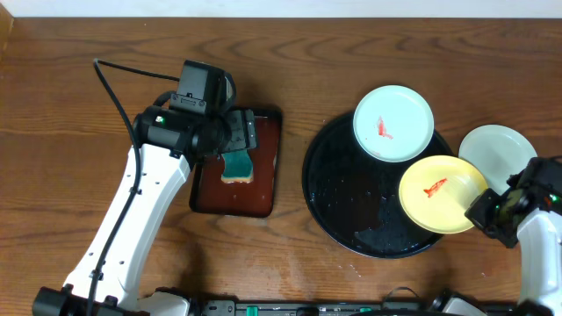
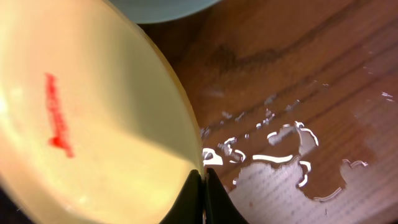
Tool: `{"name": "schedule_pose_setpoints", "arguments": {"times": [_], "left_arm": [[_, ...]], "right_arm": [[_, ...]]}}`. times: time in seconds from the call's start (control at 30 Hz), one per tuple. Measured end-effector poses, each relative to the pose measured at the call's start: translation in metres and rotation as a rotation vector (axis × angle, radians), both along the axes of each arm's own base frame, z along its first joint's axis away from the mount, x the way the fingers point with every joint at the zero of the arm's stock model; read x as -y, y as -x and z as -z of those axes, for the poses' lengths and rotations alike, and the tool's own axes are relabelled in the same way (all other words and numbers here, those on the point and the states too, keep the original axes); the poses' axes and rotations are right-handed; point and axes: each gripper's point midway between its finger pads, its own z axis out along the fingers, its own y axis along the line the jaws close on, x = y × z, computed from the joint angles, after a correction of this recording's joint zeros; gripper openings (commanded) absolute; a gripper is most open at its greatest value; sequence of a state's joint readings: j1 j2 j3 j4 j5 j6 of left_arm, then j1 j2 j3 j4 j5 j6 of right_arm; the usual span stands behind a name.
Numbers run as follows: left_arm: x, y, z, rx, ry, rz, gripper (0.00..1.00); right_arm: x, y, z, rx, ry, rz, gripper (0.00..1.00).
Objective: Clean dirty plates on tray and stack at the side
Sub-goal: 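Grasp the yellow plate rim with the right gripper and pull it to tray center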
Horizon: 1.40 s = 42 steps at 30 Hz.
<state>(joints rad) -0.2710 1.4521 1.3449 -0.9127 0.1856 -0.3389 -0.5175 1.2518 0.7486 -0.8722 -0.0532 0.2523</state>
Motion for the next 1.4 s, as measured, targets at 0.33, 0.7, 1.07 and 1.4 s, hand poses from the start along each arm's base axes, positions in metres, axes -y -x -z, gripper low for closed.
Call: {"name": "schedule_pose_setpoints", "arguments": {"times": [0.33,0.7,1.07,1.4], "left_arm": [[0.0,0.0,0.0,0.0,0.0,0.0,0.83],[0.0,0.0,0.0,0.0,0.0,0.0,0.84],[0.0,0.0,0.0,0.0,0.0,0.0,0.83],[-0.003,-0.007,0.002,0.027,-0.03,-0.001,0.74]], "right_arm": [[-0.053,-0.027,-0.042,0.217,-0.073,-0.197,0.01],[-0.135,-0.04,0.038,0.247,-0.152,-0.538,0.01],[-0.133,-0.061,-0.013,0.225,-0.12,-0.649,0.38],[-0.152,-0.088,-0.089,0.369,-0.177,-0.739,0.37]]}}
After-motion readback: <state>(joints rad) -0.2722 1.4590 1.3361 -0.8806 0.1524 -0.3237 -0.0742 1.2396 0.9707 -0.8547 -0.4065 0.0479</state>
